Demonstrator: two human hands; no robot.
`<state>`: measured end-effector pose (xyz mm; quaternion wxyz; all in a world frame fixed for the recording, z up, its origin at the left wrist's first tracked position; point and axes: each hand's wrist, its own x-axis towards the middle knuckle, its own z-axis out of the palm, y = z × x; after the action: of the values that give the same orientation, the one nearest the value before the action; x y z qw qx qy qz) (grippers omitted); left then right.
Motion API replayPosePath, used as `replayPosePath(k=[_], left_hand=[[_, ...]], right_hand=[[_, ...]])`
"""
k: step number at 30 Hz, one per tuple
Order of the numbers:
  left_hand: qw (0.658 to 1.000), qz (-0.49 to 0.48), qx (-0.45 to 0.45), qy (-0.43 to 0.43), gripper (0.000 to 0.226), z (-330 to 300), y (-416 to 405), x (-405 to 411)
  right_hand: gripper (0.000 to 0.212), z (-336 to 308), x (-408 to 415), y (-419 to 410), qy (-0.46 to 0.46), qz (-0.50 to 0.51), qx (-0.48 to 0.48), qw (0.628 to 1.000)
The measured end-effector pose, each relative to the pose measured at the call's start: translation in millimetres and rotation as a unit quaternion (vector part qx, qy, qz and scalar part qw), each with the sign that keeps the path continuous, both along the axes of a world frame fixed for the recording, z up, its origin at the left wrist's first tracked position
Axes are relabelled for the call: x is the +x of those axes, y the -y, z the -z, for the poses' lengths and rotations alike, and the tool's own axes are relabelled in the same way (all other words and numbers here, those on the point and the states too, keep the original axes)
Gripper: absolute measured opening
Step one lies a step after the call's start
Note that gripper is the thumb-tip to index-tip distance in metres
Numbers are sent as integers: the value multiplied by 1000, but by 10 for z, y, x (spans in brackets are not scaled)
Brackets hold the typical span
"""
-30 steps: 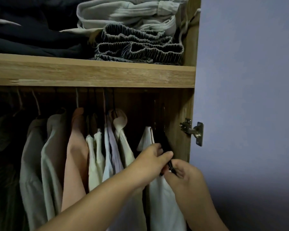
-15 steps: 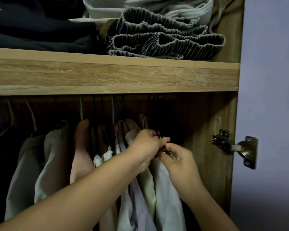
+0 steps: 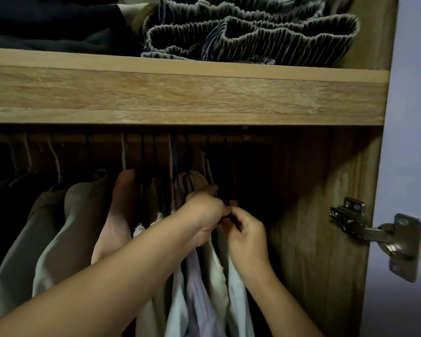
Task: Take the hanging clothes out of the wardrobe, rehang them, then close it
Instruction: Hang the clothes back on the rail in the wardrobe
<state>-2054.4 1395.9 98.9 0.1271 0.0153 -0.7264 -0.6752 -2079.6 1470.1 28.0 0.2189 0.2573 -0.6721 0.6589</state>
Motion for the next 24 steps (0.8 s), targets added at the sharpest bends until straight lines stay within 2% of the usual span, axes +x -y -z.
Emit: replayPosePath(k=[5,8,11,13,16,19,21,24], left_hand=[[995,-52,-81,1,25,26,54,-144],[988,-59,-142,16,44,-11,77,-253],[976,-71,-204,35,43,34,90,-239],[979,-48,-194,30,37,70,95,-148],[989,8,-150,16,16,58,98,43],[991,67,-113,-10,25,0,140,262],[987,70,-146,-25,21,-12,179,410],[976,22,-206,-68,31,28,272,548]], right_hand=[[20,-77,-148,77,4,-19,11,1000],[8,-208,-236,164,54,-33,1,998],[8,-148,-231,162,58,-16,41,997],[13,-88,-205,88,62,-17,72,995],[23,-134,-158,-37,79,-45,87,992],[18,-227,-88,-164,62,-36,154,986],[22,-301,33,-278,50,-32,195,979],[19,-375,164,-421,69,-31,213,974]])
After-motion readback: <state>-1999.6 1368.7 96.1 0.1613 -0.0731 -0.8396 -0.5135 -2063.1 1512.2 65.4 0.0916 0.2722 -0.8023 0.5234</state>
